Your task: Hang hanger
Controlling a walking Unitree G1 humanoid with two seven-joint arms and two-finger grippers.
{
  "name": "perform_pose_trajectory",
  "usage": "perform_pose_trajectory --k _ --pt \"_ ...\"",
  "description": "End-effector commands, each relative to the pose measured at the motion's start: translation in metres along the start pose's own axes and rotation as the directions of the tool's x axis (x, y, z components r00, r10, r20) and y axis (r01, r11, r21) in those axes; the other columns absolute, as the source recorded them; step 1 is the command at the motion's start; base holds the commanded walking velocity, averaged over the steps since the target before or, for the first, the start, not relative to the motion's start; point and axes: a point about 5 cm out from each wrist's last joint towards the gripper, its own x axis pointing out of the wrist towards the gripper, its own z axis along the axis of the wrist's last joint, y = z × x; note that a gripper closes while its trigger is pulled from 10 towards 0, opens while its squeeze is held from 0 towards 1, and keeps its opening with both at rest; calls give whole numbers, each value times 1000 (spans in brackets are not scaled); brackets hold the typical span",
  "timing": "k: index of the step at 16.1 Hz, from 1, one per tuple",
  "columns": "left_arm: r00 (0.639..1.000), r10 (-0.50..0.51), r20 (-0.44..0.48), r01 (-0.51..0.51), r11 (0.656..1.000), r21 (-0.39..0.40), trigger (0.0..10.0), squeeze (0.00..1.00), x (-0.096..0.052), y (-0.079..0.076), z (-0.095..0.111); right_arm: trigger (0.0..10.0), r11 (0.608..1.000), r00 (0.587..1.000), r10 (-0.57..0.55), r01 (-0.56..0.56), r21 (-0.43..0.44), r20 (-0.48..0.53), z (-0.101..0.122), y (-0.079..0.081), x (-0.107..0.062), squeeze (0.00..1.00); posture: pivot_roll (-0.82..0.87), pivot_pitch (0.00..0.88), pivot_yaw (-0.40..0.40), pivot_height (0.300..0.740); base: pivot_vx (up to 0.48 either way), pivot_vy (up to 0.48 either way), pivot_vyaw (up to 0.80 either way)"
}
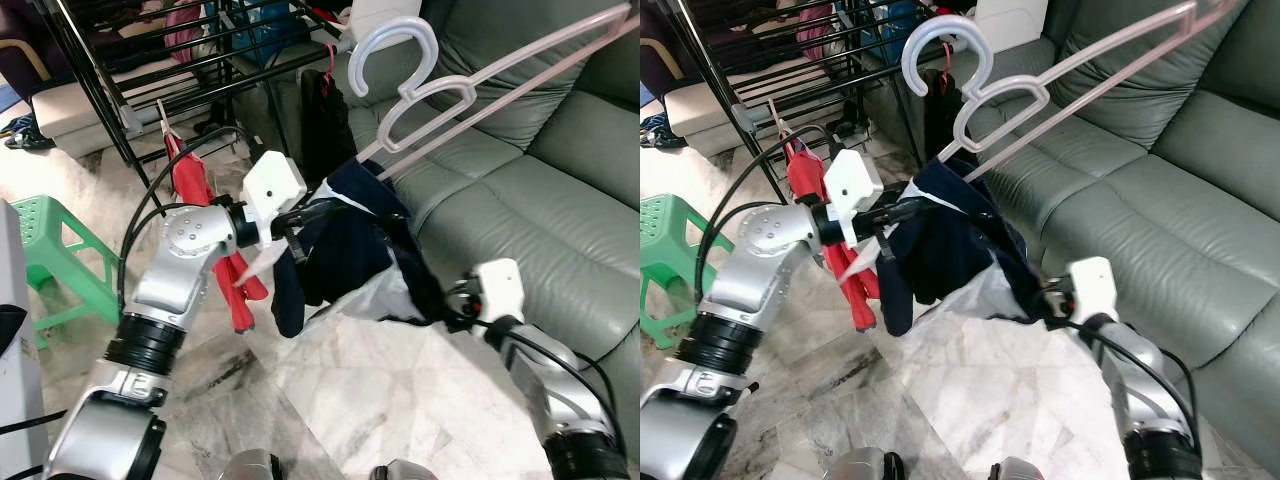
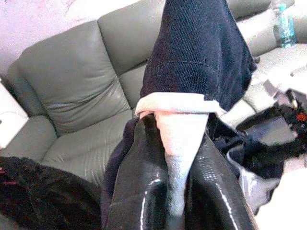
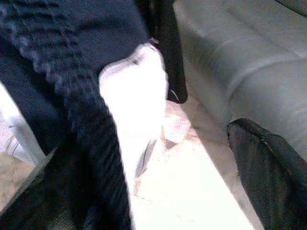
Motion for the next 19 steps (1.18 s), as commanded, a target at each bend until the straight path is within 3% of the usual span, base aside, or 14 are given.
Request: perform_pose_trajectory --k 1,4,7,10,13,16,19 --pt "993 75 89 -80 995 53 0 0 -8 22 25 0 997 996 -57 61 57 -74 -17 -9 -8 0 -52 15 65 740 0 0 0" --pt "990 87 107 -94 994 62 0 0 -10 26 30 0 978 974 -173 188 95 -144 -32 -27 -15 0 -56 12 64 740 0 0 0" --pt "994 47 98 -54 996 65 0 0 -13 19 26 0 939 946 -306 319 131 -107 -24 -47 -17 0 -54 8 61 740 0 0 0" --pt "996 -83 9 83 996 36 0 0 -24 -3 -2 0 850 855 -515 499 170 63 16 -83 -21 0 -52 3 59 740 0 0 0" --pt "976 -184 -113 183 983 -15 0 0 -40 -19 -33 0 790 766 -610 569 231 201 57 -106 -28 0 -54 2 60 740 0 0 0" --pt "936 -203 -287 206 978 -19 0 0 -50 -24 -65 0 789 711 -615 556 262 342 103 -111 -27 0 -55 3 61 740 0 0 0" --pt "869 -200 -452 210 977 -27 0 0 -56 -31 -92 0 825 708 -561 518 225 428 124 -99 -23 0 -69 6 58 740 0 0 0"
